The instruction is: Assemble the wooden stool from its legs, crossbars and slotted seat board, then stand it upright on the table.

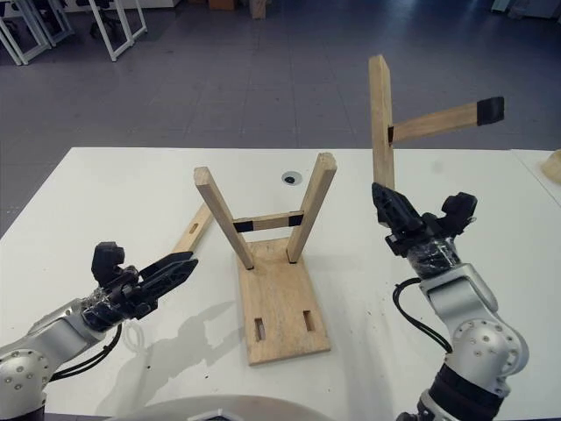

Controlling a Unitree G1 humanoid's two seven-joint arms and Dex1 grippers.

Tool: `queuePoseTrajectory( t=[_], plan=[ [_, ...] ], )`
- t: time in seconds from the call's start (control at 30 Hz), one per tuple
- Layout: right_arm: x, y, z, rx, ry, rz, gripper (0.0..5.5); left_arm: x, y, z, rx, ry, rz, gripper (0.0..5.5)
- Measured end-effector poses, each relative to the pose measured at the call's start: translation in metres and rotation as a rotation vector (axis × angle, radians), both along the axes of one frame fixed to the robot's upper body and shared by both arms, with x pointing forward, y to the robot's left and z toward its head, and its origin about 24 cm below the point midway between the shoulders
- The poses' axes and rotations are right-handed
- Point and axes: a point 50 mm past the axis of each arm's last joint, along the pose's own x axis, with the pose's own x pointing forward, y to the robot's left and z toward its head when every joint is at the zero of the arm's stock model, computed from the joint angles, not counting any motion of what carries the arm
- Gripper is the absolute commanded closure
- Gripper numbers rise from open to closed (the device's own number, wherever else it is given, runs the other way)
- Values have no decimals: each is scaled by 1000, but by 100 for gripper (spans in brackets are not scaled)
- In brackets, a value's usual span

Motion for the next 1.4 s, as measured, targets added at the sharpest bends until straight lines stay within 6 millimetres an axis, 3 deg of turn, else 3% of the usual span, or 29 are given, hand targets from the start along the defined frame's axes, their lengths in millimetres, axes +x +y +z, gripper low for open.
queuePoseTrajectory(
  t=[0.13, 0.23, 0.3, 0.53, 1.07, 1.2, 1.4],
  plan=[
    [-27, 6, 26, 190, -109, 408, 344, 5, -15, 18, -143, -14, -168, 244],
    [-45, 51, 26, 240, -45, 839, 344, 15, -30, 31, -177, -48, -278, 244],
    [-48, 62, 17, 256, 17, 905, 344, 18, -33, 31, -184, -31, -313, 244],
    [-49, 86, 3, 201, 76, 1040, 344, 20, -40, 38, -224, -6, -401, 244],
    [-44, 104, -22, 13, 63, 1040, 344, 19, -44, 42, -214, 30, -483, 244],
    [-46, 106, -22, -3, 58, 1049, 345, 19, -46, 40, -221, 53, -483, 301],
    [-45, 106, -23, -15, 63, 1042, 345, 20, -46, 39, -208, 70, -468, 307]
  ],
)
